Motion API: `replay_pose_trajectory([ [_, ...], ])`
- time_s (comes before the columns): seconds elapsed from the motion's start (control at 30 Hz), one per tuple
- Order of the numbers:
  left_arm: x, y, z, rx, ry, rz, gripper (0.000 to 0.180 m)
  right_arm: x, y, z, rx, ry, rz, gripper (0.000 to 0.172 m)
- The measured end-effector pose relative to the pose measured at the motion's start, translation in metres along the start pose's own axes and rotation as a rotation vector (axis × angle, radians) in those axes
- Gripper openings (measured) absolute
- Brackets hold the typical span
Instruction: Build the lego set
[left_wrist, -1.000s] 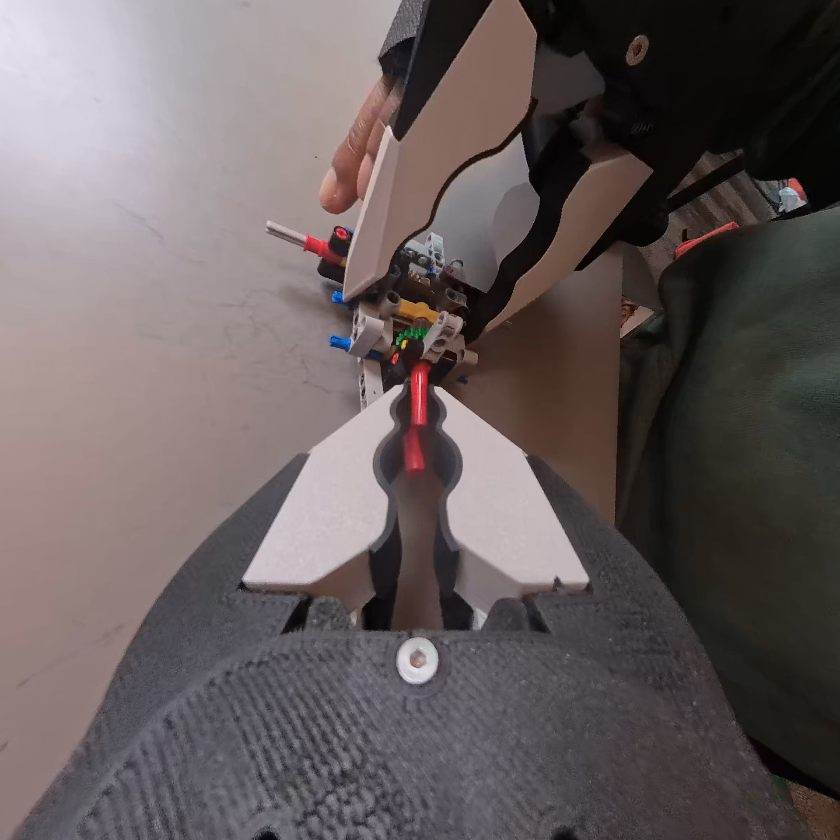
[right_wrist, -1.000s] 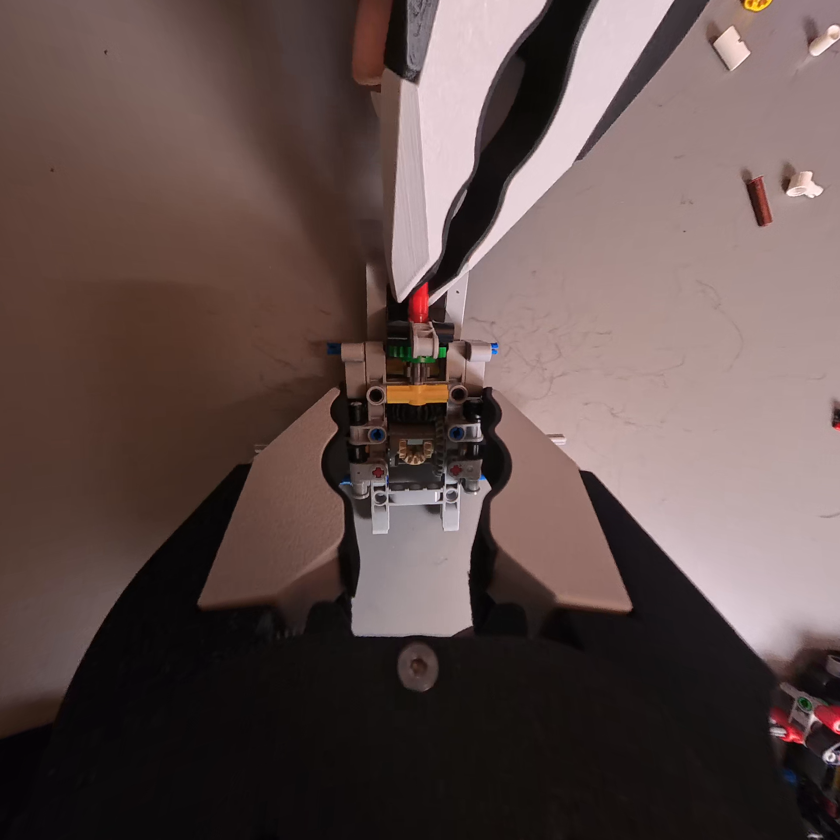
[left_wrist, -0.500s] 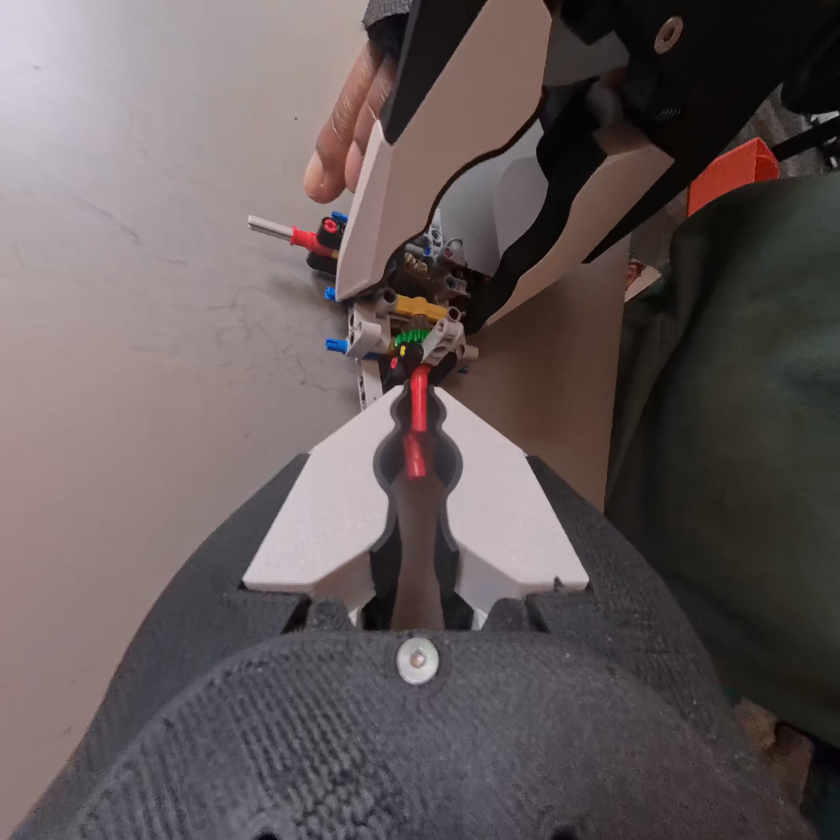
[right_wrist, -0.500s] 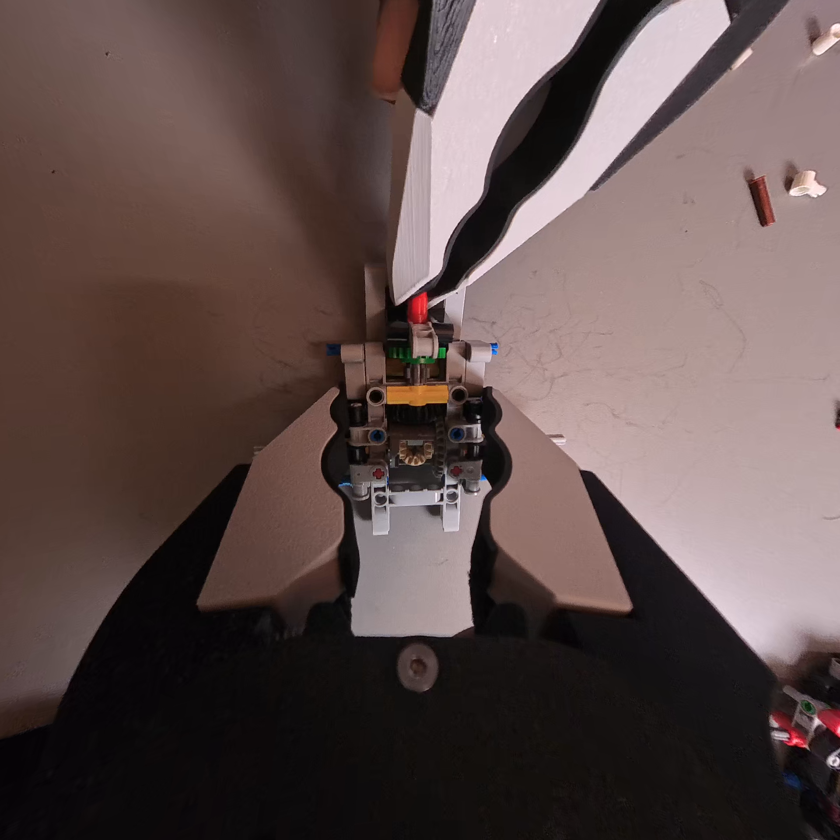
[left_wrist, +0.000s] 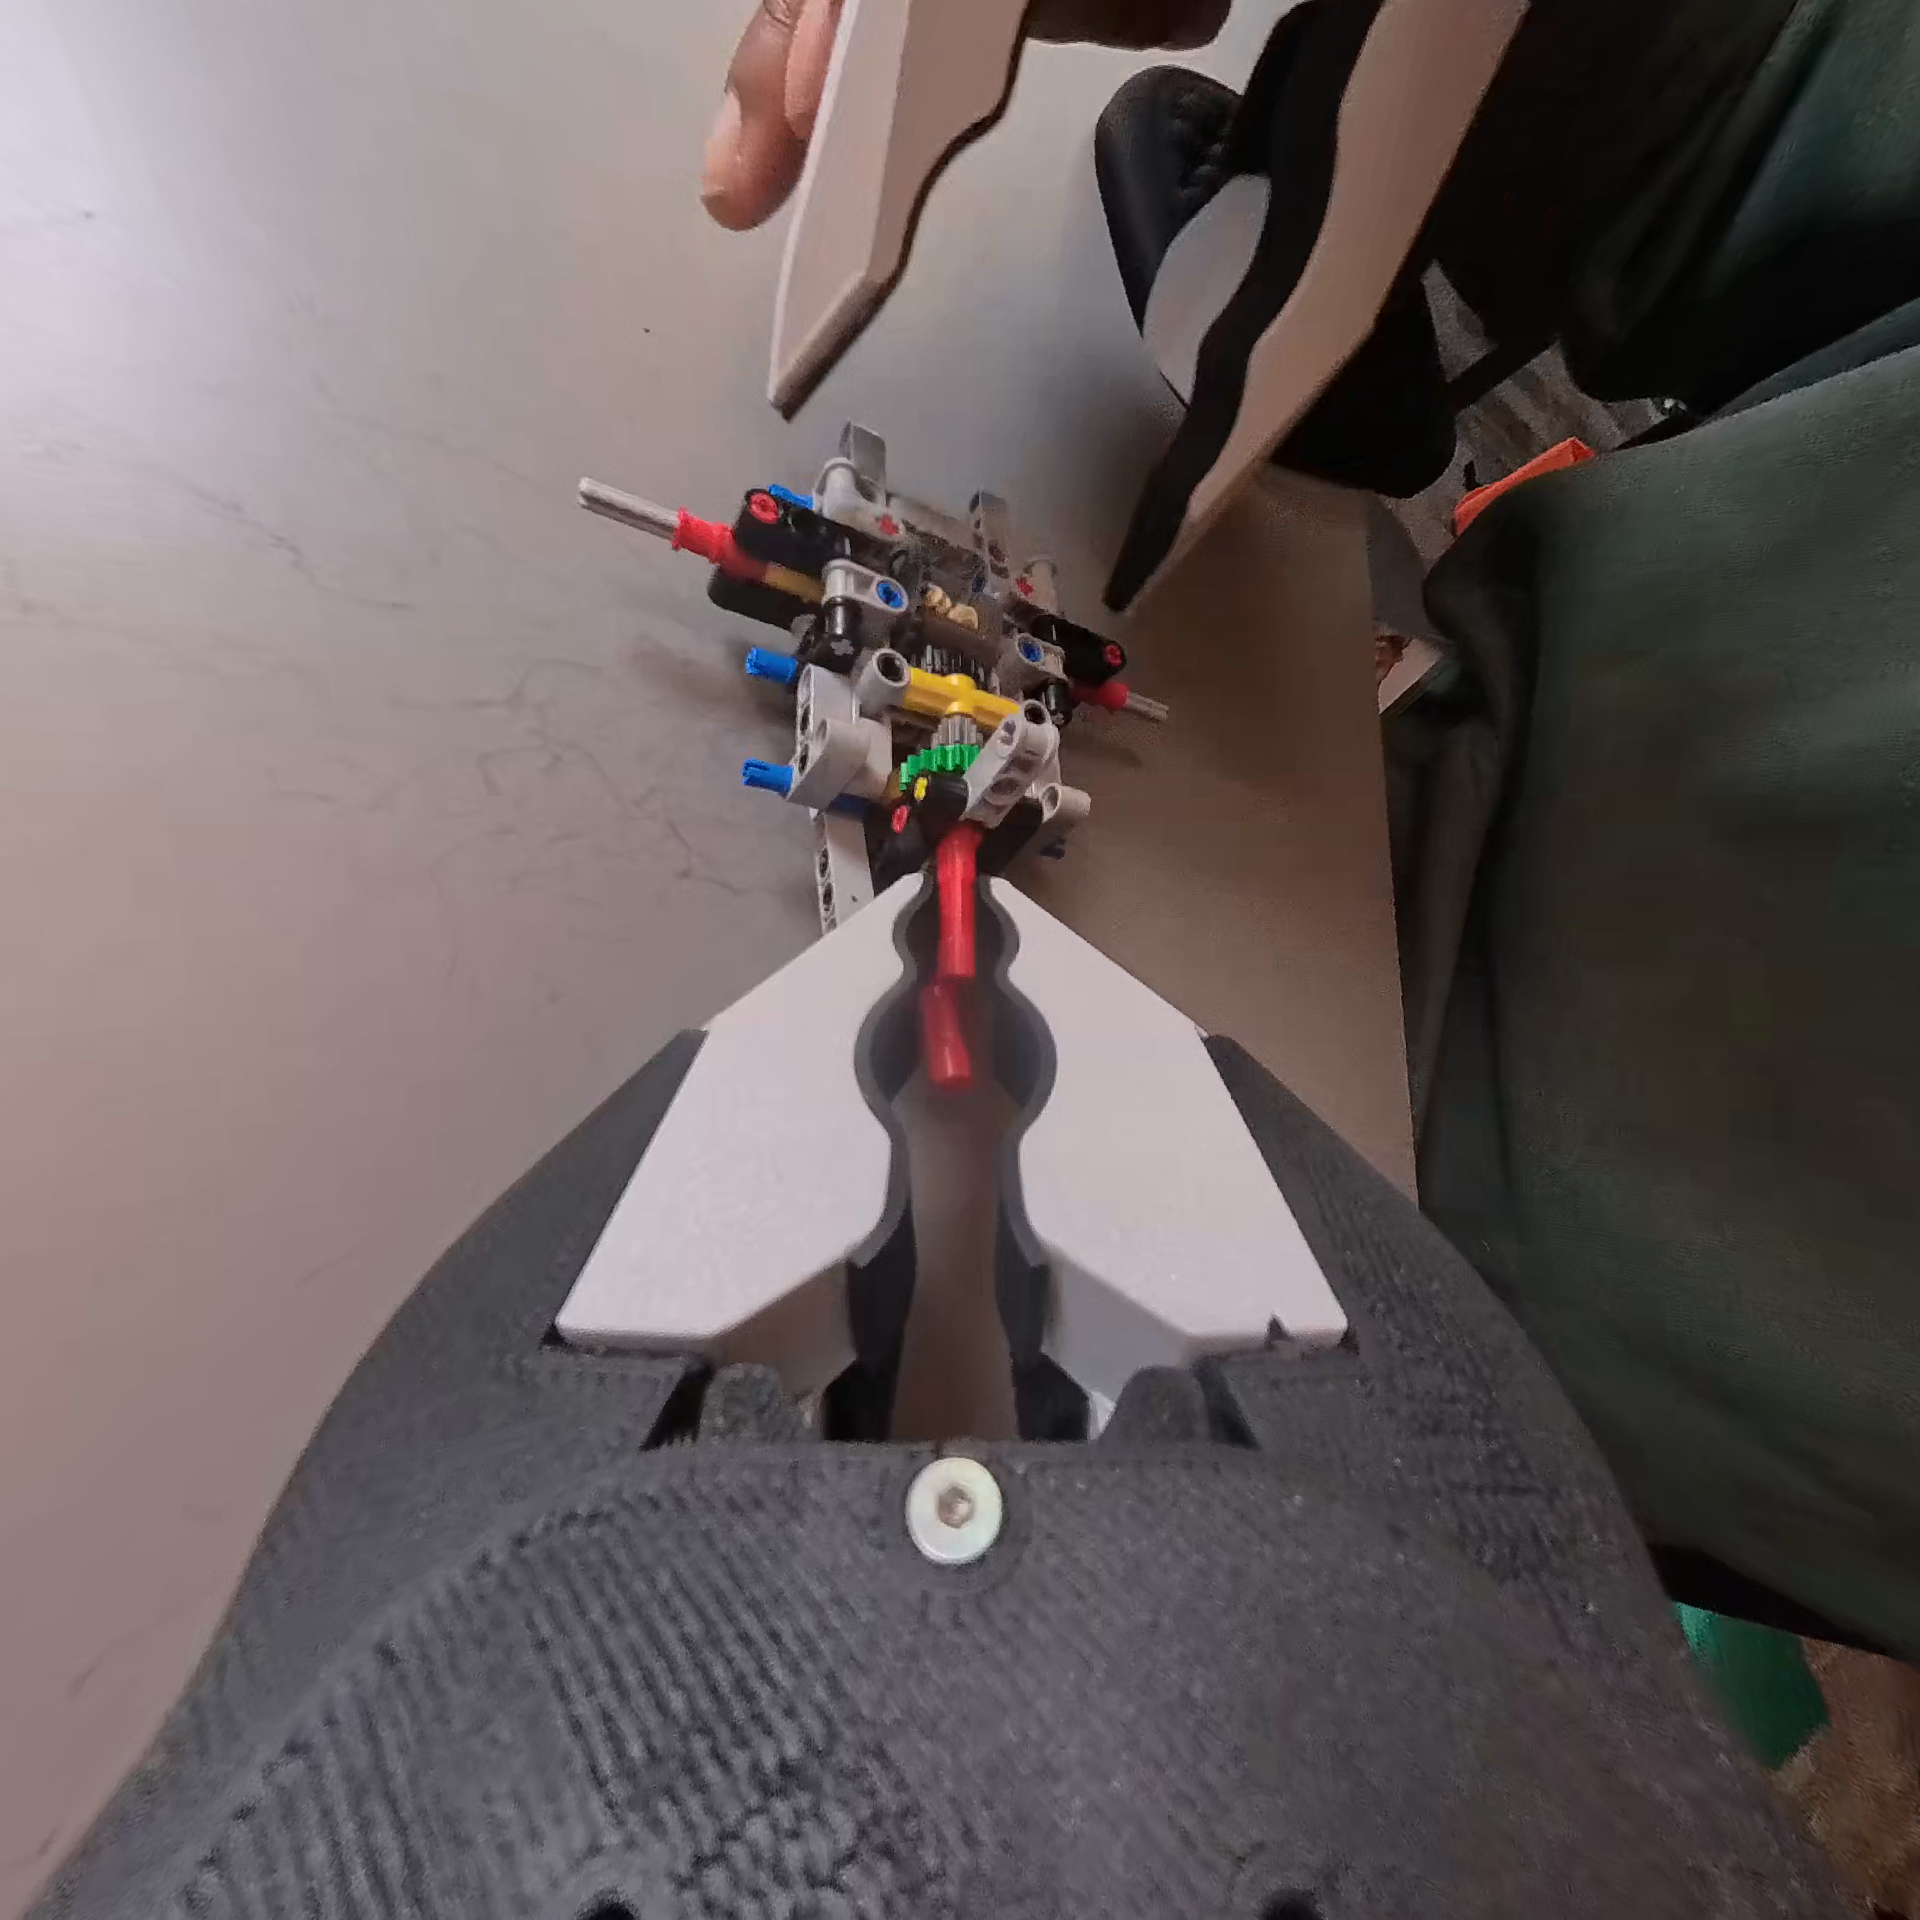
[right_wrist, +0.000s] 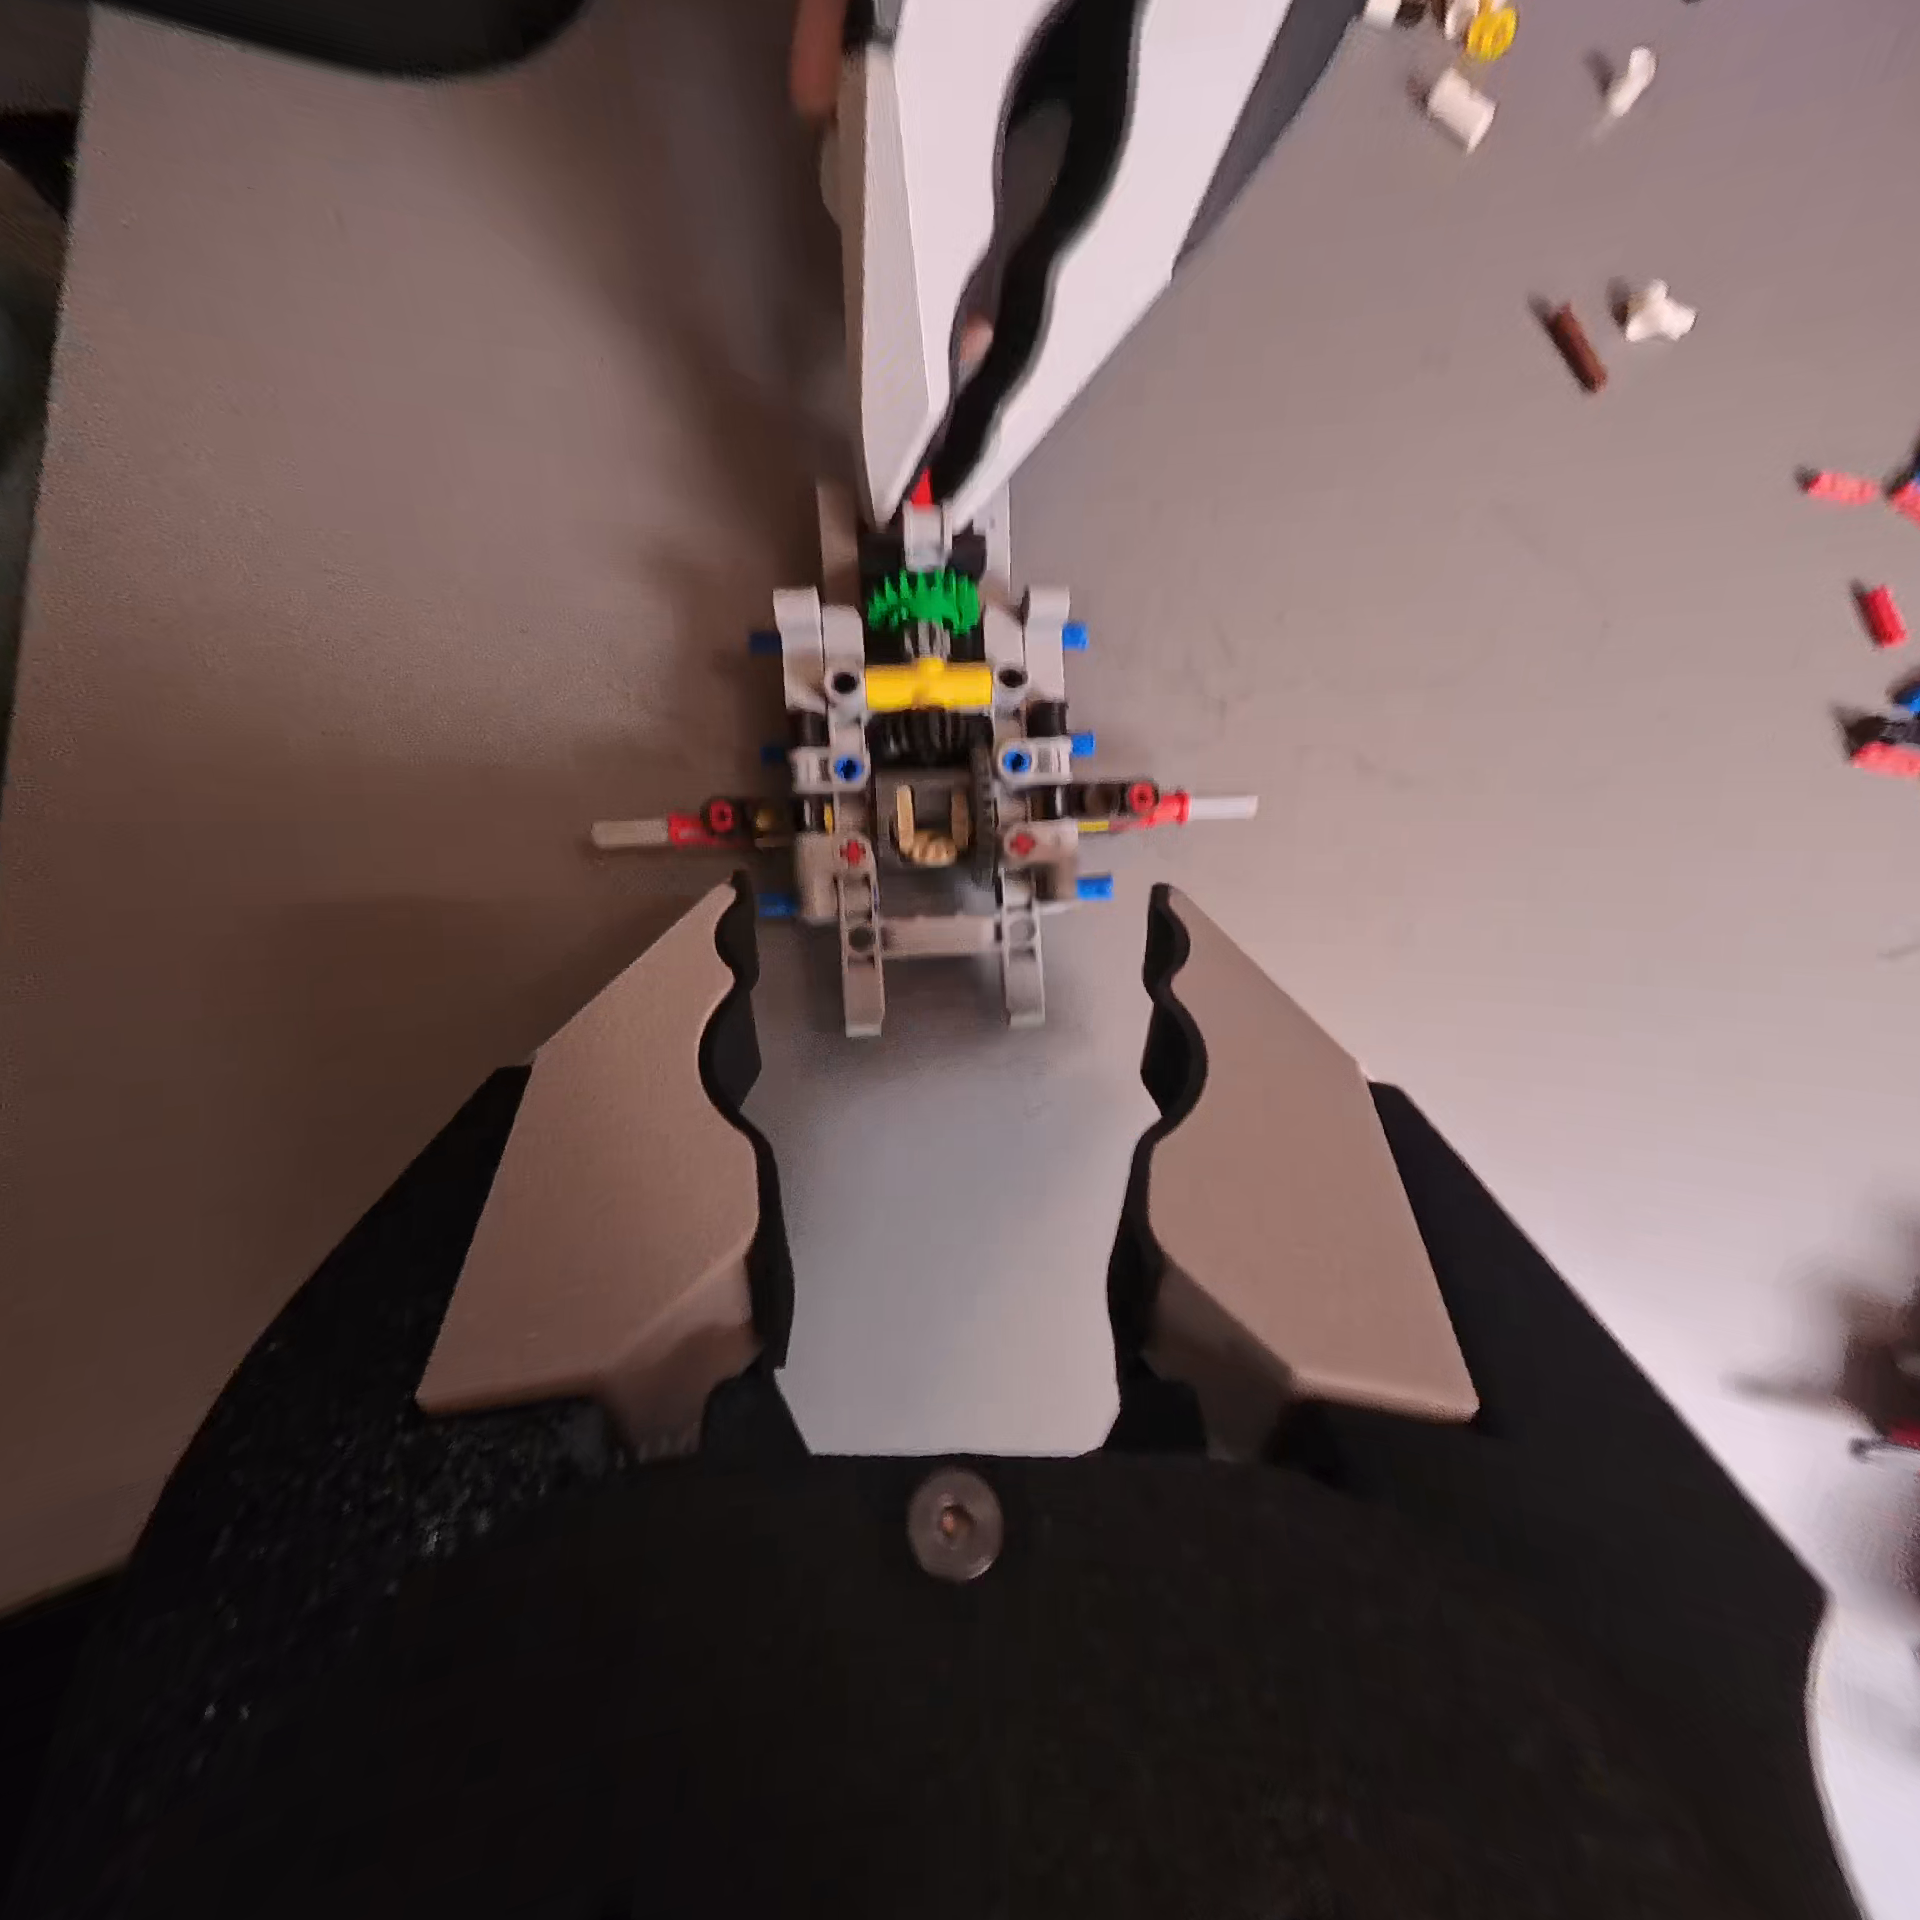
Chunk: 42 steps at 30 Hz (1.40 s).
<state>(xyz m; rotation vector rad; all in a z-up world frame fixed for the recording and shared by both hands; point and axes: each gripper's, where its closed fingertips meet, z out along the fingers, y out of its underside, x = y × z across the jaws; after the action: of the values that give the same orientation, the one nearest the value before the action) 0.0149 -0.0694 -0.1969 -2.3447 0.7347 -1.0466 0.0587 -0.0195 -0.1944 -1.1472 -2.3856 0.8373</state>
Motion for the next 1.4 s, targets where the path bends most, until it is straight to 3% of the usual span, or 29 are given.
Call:
replay_pose_trajectory([
  [0.17,-0.001,-0.002,0.003,0.03,0.019,0.01,0.004,-0.004,0.016,0.018,-0.023,0.007,0.016,0.068],
  [0.4,0.0,0.001,0.002,0.0,0.057,-0.045,0.005,-0.004,0.014,0.022,-0.032,-0.011,0.0,0.062],
  [0.9,0.004,0.007,0.004,-0.178,0.117,-0.174,0.003,-0.007,0.012,0.024,-0.099,-0.027,-0.014,0.06],
  [1.13,0.009,0.006,0.011,-0.239,0.131,-0.162,0.003,-0.005,0.015,0.022,-0.159,-0.032,-0.046,0.061],
  [1.4,0.003,-0.003,0.007,-0.086,0.081,-0.072,0.005,0.001,0.018,0.016,-0.071,-0.024,0.007,0.063],
])
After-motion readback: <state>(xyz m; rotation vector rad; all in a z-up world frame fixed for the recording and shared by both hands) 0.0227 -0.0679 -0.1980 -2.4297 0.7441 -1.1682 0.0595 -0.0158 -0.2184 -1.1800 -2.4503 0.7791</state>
